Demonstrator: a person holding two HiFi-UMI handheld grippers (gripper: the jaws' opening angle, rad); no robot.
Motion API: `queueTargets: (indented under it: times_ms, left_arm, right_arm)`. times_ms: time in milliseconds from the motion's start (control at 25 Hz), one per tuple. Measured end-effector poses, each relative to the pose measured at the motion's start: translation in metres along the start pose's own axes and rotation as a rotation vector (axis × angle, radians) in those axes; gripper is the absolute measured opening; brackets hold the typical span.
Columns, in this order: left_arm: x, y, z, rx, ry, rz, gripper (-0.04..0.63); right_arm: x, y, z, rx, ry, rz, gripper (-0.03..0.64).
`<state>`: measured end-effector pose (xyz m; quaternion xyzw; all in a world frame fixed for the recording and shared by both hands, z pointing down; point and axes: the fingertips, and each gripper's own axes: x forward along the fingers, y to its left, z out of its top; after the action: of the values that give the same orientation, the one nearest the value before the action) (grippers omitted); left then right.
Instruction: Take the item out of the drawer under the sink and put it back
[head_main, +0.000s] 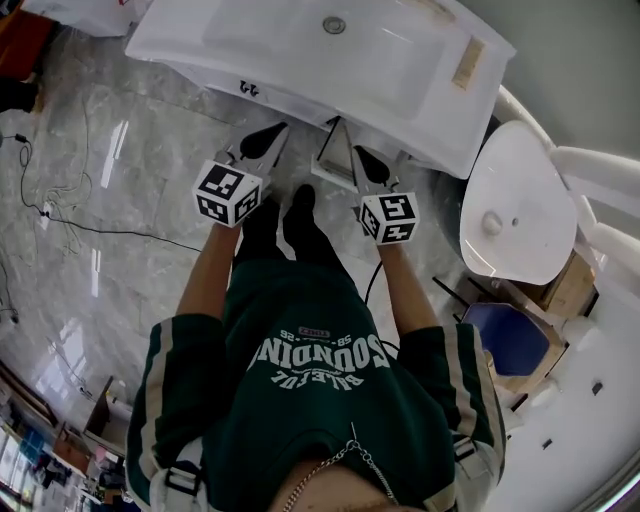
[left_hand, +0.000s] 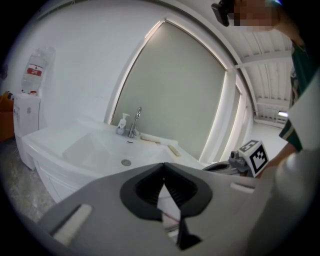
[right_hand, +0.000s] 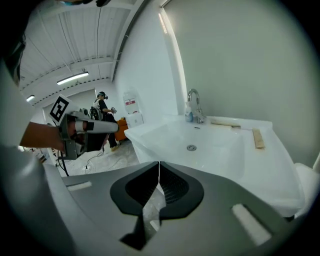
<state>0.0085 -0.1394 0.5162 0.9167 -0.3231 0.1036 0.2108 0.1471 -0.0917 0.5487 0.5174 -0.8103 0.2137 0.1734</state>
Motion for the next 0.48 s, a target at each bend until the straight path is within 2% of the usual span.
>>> queueTargets:
  times_ms: [120, 280, 480]
  left_arm:
    - [0.006, 0.001, -0.019, -0.016, 0.021, -0.002, 0.049]
    - [0.015, 0.002, -0.044, -0.042, 0.047, -0.008, 0.049]
    - [0.016, 0.005, -0.067, -0.075, 0.068, -0.006, 0.05]
  right_arm:
    - [0.012, -0.005, -0.037, 0.001, 0.087, 0.016, 0.006]
    - [0.031, -0.019, -0.086, 0.004, 0.201, 0.009, 0.081]
    - [0.048, -0.036, -0.131, -0.022, 0.321, -0.018, 0.109]
